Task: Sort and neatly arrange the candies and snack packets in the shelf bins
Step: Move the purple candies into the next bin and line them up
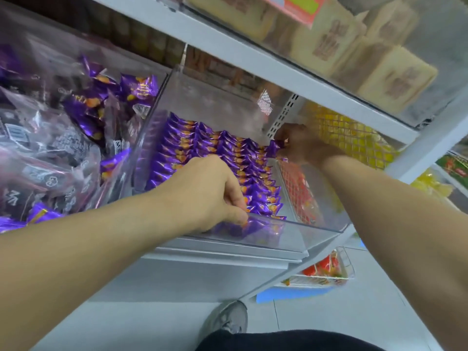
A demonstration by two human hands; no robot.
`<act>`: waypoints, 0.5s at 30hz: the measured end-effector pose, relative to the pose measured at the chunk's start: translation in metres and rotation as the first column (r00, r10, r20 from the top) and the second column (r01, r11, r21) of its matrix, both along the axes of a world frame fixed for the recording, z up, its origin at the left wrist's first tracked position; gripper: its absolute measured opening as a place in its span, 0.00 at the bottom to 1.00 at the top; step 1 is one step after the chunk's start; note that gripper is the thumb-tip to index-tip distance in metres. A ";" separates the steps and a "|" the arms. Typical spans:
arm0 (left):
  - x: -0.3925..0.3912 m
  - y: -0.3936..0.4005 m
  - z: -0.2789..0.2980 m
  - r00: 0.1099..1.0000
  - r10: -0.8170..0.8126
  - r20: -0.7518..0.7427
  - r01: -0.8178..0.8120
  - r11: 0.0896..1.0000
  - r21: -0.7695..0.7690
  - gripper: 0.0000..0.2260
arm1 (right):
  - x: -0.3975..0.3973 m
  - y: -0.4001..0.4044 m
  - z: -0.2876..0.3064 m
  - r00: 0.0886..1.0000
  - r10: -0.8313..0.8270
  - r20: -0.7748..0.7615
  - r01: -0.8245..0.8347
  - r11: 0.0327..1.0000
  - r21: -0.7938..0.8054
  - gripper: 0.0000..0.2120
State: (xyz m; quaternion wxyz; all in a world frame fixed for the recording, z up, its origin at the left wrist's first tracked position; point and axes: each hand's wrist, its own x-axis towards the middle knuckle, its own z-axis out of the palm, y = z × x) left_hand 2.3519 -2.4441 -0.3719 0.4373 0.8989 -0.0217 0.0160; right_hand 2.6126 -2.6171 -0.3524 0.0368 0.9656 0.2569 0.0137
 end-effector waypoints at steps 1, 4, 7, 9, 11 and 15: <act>0.001 0.000 0.000 1.000 -0.008 -0.009 0.007 1.000 -0.018 0.05 | 0.001 0.000 -0.001 1.000 -0.011 0.015 0.011 0.999 -0.033 0.14; 0.003 0.001 0.000 1.000 -0.019 -0.022 0.017 0.998 -0.055 0.04 | -0.001 0.002 -0.002 0.999 -0.029 0.035 0.032 0.996 -0.085 0.15; 0.003 0.000 -0.001 0.999 -0.032 -0.028 0.030 0.997 -0.071 0.04 | -0.005 0.005 -0.001 0.999 -0.044 0.032 0.047 0.994 -0.098 0.15; 0.003 0.000 -0.001 0.999 -0.028 -0.023 0.026 0.997 -0.074 0.04 | -0.008 0.008 -0.001 0.999 -0.044 0.018 0.046 0.990 -0.136 0.14; 0.002 0.000 -0.002 1.000 -0.018 -0.019 0.017 0.997 -0.073 0.03 | -0.008 0.010 0.001 0.999 -0.052 0.003 0.052 0.985 -0.163 0.13; 0.001 -0.001 -0.001 1.000 -0.016 -0.024 0.014 0.997 -0.072 0.03 | -0.007 0.013 -0.001 0.998 -0.056 0.001 0.056 0.984 -0.172 0.12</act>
